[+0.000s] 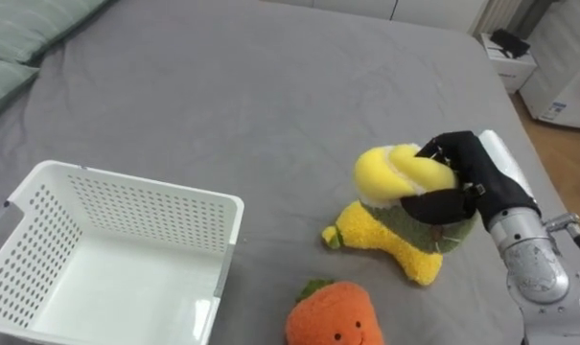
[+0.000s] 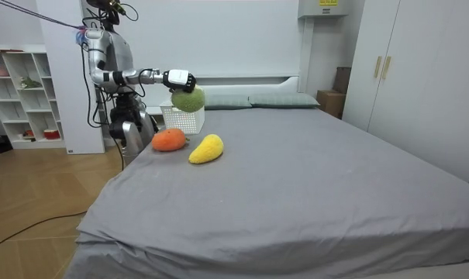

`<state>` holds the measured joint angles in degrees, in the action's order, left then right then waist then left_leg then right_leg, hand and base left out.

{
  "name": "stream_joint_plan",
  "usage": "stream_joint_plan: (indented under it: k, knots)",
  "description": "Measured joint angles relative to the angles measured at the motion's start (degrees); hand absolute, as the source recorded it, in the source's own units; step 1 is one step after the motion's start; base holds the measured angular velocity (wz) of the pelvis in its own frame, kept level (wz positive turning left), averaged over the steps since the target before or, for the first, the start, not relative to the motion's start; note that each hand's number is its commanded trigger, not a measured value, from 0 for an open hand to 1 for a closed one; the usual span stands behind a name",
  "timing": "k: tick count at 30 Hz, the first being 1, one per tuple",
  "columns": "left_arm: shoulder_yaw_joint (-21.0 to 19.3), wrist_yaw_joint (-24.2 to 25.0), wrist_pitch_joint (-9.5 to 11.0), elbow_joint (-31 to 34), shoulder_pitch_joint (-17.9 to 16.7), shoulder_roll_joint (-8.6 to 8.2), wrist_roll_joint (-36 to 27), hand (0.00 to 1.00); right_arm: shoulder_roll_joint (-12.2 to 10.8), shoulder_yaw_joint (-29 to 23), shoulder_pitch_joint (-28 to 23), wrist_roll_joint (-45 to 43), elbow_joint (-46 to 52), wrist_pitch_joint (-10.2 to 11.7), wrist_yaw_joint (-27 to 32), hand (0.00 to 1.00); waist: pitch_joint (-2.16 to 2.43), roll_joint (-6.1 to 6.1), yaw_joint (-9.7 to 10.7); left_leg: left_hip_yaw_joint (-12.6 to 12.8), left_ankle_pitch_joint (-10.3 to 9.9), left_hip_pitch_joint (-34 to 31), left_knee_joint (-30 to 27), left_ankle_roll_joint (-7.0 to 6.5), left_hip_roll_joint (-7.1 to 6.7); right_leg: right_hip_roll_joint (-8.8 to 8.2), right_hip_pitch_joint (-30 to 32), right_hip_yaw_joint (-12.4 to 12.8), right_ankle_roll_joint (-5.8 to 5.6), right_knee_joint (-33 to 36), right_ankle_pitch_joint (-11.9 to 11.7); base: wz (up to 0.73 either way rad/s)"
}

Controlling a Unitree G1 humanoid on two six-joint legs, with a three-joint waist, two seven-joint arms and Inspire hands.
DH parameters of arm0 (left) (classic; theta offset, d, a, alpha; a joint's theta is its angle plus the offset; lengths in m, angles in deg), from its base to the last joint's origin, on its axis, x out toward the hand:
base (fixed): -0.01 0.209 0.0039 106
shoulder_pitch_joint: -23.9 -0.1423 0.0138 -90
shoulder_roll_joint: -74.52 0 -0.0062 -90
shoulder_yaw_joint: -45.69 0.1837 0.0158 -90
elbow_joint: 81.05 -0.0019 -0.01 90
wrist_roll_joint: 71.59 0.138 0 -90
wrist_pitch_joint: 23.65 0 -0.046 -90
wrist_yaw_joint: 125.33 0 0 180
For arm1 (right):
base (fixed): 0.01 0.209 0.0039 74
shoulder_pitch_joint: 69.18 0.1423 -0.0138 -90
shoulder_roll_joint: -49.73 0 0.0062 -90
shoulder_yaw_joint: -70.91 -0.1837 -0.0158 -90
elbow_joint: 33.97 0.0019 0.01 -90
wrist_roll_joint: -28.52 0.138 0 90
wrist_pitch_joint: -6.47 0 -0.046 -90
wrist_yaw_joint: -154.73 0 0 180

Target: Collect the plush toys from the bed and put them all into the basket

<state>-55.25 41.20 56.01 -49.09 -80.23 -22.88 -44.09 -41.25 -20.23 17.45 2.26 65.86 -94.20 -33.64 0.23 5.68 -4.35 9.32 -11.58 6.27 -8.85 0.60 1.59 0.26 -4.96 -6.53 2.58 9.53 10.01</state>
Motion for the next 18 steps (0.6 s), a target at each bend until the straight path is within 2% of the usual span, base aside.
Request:
stream_joint_plan:
  k: [3, 6, 9, 14, 18]
  knots:
    - [-0.02, 0.02, 0.03, 0.00, 0.85, -0.01, -0.07, 0.00, -0.01, 0.39, 0.88, -0.27, 0.57, -0.22, -0.64, 1.00, -0.23, -0.33, -0.85, -0.16, 0.04, -0.33, -0.31, -0.07, -0.01, -0.14, -0.12, -0.25, 0.00, 0.26, 0.00, 0.04]
    - [-0.02, 0.11, 0.34, -0.01, 1.81, -0.02, -0.41, 0.00, 0.00, 2.12, 3.22, -0.45, 0.57, -0.28, -0.65, 1.00, -0.20, -0.21, -1.09, -0.38, 0.10, -0.98, -0.52, -0.19, -0.02, -0.20, 0.23, -0.67, 0.00, 0.27, 0.00, 0.07]
    - [0.16, 0.11, 0.43, -0.02, 2.46, -0.03, -0.42, 0.00, 0.00, 3.40, 4.64, -1.17, 0.64, -0.27, -0.66, 1.00, -0.19, -0.19, -2.34, -0.63, 0.14, -1.32, -0.54, -0.26, -0.05, -0.23, 0.37, -0.92, 0.00, 0.20, 0.00, 0.04]
    - [1.20, 0.15, 0.41, 0.03, 2.76, 0.03, -0.34, 0.00, -0.13, 8.52, 6.02, -1.19, 0.65, -0.57, -2.16, 1.00, -0.04, 0.18, -4.03, -1.25, 0.24, -2.31, -0.64, -0.39, -0.19, -0.41, 0.96, -1.73, -0.01, 0.14, -0.02, 0.06]
    - [2.32, 0.33, 0.43, -0.07, 3.39, 0.03, -0.29, 0.00, -0.23, 11.82, 8.08, -1.55, 0.64, -0.93, -4.50, 1.00, -0.31, 0.51, -5.51, -1.73, 0.28, -2.70, -0.72, -0.44, -0.24, -0.44, 1.12, -2.17, -0.03, 0.18, -0.03, 0.07]
